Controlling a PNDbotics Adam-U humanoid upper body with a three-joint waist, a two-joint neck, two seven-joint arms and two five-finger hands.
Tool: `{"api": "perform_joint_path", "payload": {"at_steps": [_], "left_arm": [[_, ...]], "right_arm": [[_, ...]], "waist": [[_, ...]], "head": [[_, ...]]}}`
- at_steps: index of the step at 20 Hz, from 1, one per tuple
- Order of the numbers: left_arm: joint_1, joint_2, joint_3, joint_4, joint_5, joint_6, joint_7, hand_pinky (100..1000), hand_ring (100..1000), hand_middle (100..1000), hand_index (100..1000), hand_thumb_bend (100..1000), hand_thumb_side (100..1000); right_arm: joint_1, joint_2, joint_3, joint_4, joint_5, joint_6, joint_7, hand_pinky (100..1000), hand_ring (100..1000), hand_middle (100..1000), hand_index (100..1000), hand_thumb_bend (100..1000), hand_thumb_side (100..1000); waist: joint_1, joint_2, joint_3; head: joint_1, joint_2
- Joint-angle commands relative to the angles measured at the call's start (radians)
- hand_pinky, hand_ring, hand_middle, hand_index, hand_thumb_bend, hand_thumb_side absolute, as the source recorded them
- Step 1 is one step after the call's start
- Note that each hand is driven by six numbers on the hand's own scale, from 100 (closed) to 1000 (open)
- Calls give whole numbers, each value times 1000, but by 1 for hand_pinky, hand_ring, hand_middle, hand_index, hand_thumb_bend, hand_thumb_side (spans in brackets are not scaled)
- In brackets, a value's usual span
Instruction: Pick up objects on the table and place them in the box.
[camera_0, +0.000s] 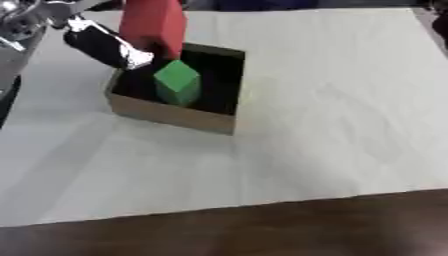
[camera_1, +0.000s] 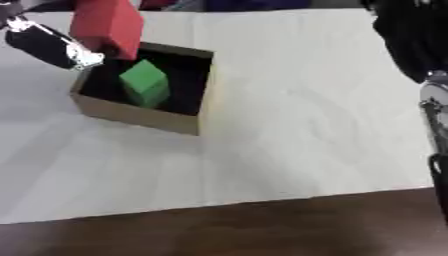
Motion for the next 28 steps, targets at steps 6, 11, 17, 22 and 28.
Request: {"api": "perform_joint_path", "payload": {"at_steps": [6, 11, 17, 22, 28], "left_arm": [[-30, -10, -10, 59, 16, 23, 44, 579, 763, 618, 816, 206, 654], [-23, -10, -9, 137, -53, 41, 83, 662, 826, 713, 864, 542, 726], [-16, -5, -11, 171, -139, 69, 134, 718, 877, 808, 917, 944, 770], [1, -15, -12, 183, -211, 40, 145, 733, 887, 820, 926, 1000, 831], [10, -29, -6, 195, -283, 22, 157, 734, 889, 822, 924, 1000, 847]], "right_arm": [[-16, -2, -7, -17, -10, 0, 5, 1000, 864, 838, 1000, 100, 1000], [-15, 1, -9, -17, -13, 0, 4, 1000, 864, 838, 1000, 100, 1000], [-16, 4, -12, -17, -15, -1, 1, 1000, 864, 839, 1000, 100, 1000], [-15, 5, -16, -17, -17, -4, -5, 1000, 864, 839, 1000, 100, 1000], [-13, 7, -19, -17, -17, -4, -9, 1000, 865, 838, 1000, 100, 1000]], "waist": [[4, -16, -16], [5, -17, -21], [1, -19, -26], [-4, -21, -25], [-7, -23, -22]], "head": [[8, 0], [6, -5], [4, -4], [-1, 1], [-2, 2]]}}
